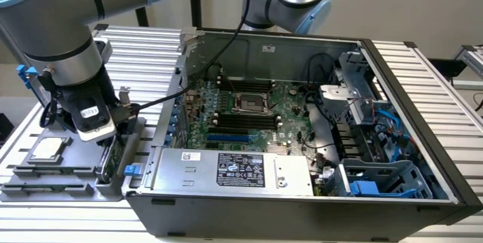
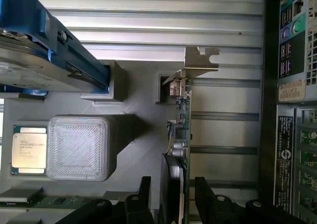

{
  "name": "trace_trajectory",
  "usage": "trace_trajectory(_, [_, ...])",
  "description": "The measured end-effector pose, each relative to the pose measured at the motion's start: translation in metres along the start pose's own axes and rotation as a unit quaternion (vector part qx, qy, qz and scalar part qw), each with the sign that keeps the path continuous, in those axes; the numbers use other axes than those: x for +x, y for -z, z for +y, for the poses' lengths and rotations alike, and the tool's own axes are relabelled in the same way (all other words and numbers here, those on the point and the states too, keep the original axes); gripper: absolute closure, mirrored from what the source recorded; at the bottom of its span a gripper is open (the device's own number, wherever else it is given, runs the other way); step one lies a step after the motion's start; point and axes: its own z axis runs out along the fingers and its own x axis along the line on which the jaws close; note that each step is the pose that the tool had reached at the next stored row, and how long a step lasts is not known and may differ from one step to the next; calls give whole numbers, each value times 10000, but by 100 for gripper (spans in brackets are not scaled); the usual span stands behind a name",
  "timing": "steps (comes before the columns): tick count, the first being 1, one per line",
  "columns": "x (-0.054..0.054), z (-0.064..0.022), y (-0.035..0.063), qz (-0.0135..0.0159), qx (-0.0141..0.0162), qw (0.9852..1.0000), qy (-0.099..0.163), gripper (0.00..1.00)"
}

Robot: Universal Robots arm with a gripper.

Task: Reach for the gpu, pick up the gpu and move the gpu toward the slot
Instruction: 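Pick up the gpu and move the gpu toward the slot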

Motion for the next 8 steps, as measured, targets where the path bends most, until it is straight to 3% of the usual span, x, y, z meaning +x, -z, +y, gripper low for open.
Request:
trace_trajectory(4, [0, 0, -1, 0, 0, 10000, 0, 54])
trace_trajectory(5, [0, 0, -1, 0, 0, 10000, 0, 61])
trace_trajectory(8, [0, 0, -1, 1, 0, 10000, 0, 61])
